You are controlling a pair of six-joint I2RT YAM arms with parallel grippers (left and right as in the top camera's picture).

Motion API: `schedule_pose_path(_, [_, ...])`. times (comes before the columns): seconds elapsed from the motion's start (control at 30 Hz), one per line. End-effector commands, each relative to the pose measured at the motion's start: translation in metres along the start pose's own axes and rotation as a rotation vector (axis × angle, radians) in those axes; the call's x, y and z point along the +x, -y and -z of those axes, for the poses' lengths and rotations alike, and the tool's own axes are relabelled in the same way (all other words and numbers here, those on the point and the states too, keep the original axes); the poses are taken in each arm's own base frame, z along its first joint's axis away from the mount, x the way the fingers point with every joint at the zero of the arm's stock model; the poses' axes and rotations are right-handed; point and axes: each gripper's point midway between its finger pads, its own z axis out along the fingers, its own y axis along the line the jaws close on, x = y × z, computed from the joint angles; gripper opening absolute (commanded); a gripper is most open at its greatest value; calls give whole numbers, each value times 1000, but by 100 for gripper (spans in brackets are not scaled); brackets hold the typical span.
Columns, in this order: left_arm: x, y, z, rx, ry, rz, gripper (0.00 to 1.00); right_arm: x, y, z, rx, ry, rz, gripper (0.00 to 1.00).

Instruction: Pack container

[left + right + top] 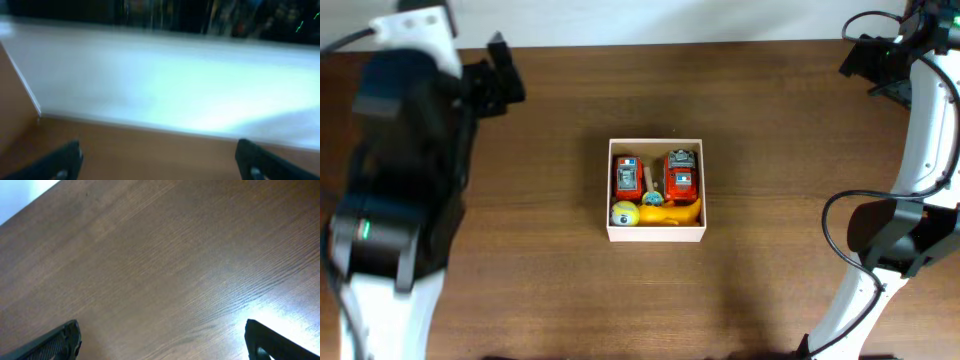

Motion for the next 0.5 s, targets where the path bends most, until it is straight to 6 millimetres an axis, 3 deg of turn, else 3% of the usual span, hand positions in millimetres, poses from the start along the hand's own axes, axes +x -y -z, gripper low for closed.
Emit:
schedule_pose_path(0.0, [38,-5,-5,19,-19,-125,99,0,0,-1,2,-2,-8,99])
schedule_pose_path(0.17, [98,-11,3,114,25,-100,99,0,0,-1,3,-2,-8,99])
schedule_pose_path(0.27, [146,-15,15,167,51,-92,99,0,0,-1,3,-2,-8,99])
schedule_pose_path(0.47, [216,-24,41,185,100,-58,99,0,0,-1,3,-2,-8,99])
